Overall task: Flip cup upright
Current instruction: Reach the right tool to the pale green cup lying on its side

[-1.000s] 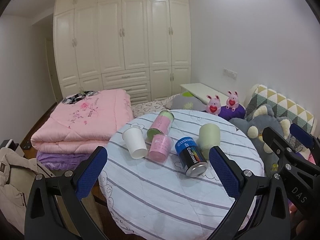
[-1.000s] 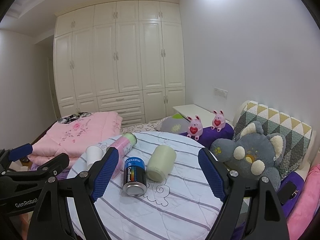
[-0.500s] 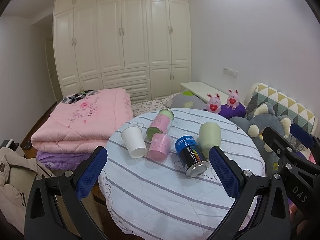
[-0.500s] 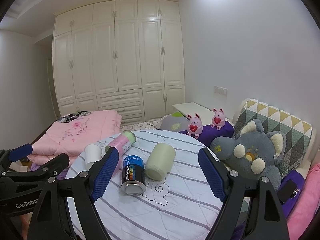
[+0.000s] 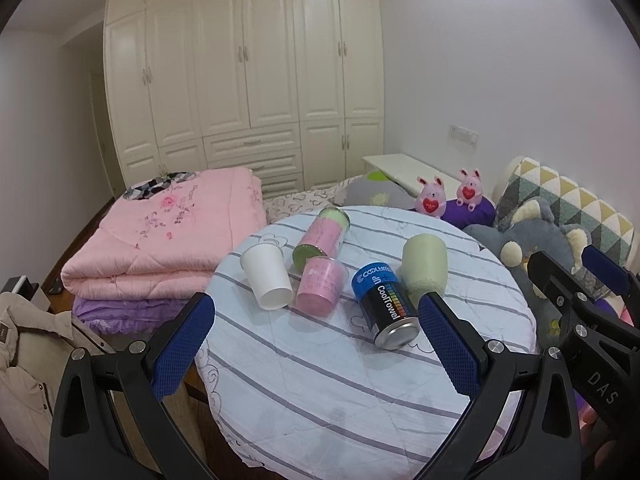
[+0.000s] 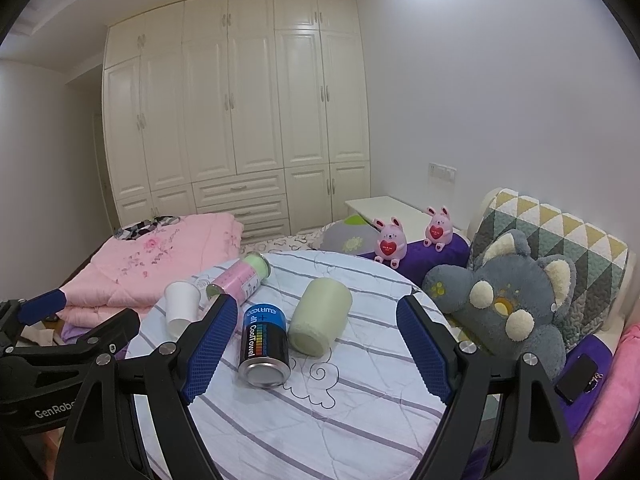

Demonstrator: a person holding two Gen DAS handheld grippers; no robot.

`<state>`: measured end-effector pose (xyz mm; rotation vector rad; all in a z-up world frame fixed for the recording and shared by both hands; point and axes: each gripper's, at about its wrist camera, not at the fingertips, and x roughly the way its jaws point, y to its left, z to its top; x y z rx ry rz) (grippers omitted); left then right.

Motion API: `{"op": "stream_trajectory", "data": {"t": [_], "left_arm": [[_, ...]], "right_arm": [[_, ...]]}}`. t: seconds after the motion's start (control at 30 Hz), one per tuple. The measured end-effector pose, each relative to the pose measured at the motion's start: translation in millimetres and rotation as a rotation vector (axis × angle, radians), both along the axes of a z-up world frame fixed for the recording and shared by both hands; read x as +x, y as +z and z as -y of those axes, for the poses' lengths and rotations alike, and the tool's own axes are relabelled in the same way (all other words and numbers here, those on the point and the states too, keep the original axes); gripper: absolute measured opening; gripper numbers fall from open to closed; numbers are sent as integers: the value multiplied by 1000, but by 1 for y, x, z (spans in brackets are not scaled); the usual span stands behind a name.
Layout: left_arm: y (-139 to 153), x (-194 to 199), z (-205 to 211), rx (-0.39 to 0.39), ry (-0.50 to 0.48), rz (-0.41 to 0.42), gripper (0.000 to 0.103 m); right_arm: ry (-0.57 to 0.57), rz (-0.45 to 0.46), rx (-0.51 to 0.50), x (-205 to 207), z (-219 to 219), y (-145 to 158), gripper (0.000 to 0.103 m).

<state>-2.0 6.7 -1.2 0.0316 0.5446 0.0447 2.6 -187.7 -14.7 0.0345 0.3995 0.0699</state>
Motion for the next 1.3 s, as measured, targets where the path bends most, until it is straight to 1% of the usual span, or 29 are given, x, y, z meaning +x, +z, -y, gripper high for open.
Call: {"op": "stream_trajectory", "data": {"t": [0.37,0.63,0.93,1.17,1.3], "left_arm": [[-12,14,2,7,15,-21,103],[-22,30,2,11,30,-59,103],[-34,58,6,17,31,-109,103],[-54,98,8,16,41,-161,103],[-63,121,9,14,42,-180,103]], "right_arm": [[4,-24,12,14,2,-5,83],[7,-60,20,30,4,-13,83],[-7,-153,63,66,11,-29,83],[-5,-255,113,107,14,-53,83],[-6,-294,122,127,14,-64,83]]}}
